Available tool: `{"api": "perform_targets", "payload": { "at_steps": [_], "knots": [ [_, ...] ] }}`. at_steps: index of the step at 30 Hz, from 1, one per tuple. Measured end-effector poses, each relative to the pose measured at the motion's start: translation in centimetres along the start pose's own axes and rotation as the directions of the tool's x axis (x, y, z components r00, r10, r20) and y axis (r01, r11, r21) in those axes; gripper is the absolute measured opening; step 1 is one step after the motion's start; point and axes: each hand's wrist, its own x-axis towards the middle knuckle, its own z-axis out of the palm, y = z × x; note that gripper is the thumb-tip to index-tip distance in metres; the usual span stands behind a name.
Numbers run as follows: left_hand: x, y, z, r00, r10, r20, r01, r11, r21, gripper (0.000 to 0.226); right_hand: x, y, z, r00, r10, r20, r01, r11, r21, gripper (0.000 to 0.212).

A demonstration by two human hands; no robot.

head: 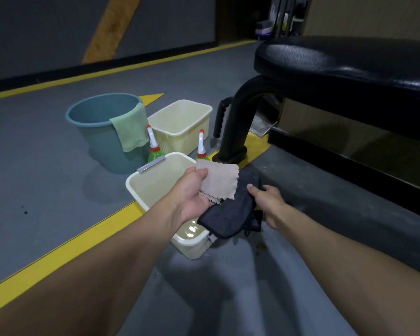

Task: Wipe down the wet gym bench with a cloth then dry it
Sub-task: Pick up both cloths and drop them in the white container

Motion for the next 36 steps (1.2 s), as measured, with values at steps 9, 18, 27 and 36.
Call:
{"api": "perform_targets", "payload": {
  "at_steps": [9,18,27,36],
  "knots": [
    [-1.5,0.7,-0.3,1.000,0.020,-0.012,-0.019,0.993,0.119,0.024,-0.5,-1.4,-1.3,0.973,-0.162,-0.165,0.098,0.936,-0.339,0.056],
    [-5.3,2.9,-2.7,0.995,-0.052,0.085,0.016,0.924,0.381,0.015,-7.7,-5.9,2.4,0.848,-0.146,0.510,0.335,0.893,-0.302,0.020],
    [-6.5,0.6,-9.2,0.990,0.139,-0.013,-0.033,0.324,0.946,0.031,-9.4,-1.8,6.5,0.803,-0.216,0.555,0.585,0.464,-0.666,0.017],
    [-5.4,-0.2,-10.7,0.973,0.217,0.072,-0.095,0.098,0.991,0.019,-10.2,-0.3,7.1,0.732,-0.242,0.637,0.641,-0.072,-0.764,0.019]
  ]
}}
